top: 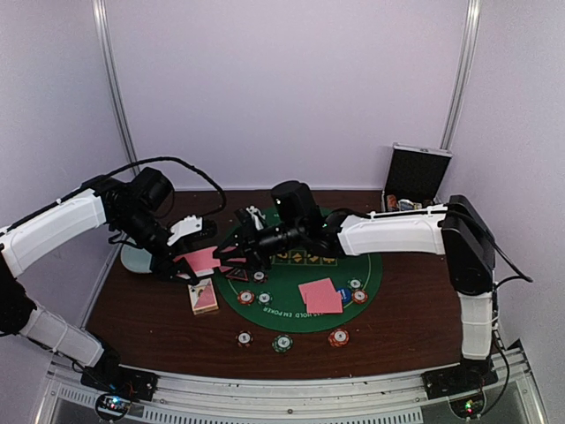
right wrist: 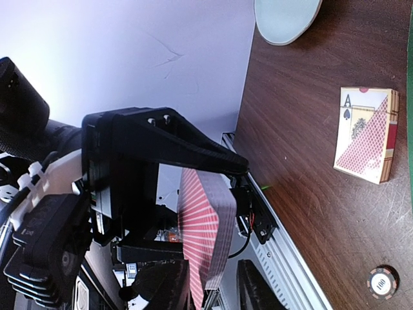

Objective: Distribute texas hold em gaming equipment

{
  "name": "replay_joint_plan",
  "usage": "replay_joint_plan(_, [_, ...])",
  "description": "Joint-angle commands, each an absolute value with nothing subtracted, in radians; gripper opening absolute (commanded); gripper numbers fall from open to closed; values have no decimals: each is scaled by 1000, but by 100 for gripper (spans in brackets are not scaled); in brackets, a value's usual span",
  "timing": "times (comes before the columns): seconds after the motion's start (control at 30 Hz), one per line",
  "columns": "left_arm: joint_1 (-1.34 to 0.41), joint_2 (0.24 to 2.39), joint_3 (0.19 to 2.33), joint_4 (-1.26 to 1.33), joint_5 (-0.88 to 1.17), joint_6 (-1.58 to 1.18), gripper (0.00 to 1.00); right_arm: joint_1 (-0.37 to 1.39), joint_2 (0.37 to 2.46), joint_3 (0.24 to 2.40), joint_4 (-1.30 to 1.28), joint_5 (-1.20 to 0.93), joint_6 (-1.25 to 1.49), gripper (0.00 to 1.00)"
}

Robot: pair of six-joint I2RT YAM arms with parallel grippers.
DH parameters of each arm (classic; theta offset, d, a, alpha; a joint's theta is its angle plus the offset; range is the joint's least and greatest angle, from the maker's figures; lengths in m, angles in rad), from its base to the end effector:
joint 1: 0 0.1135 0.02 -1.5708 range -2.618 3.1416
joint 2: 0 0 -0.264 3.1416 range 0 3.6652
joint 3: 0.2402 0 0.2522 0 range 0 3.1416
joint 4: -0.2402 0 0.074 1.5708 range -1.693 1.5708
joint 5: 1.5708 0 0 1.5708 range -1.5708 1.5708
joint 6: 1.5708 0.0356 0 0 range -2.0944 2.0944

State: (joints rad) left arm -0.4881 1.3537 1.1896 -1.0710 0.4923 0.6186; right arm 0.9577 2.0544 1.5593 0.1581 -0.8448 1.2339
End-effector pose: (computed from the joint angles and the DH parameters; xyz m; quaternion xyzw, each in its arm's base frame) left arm 0.2123 -0.1318 0.2910 0.5372 0.7921 -0.2292 0.1773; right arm 0.2538 0.4070 0.2514 0.1325 -0.7696 -0.6222 0.0560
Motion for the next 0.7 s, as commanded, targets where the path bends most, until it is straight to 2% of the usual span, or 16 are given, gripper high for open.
replay_joint_plan(0.0, [-491, 1345, 1204, -1052, 495, 640, 0, 957, 1998, 1545, 159, -841, 1233, 26])
replay_joint_plan(0.3, [-491, 1351, 1201, -1050, 484, 644, 0, 965, 2006, 1552, 174, -848, 1257, 14])
replay_joint_plan(0.67, [-491, 1351, 1183, -1042, 464, 650, 0, 965, 1987, 1553, 183, -845, 1265, 4])
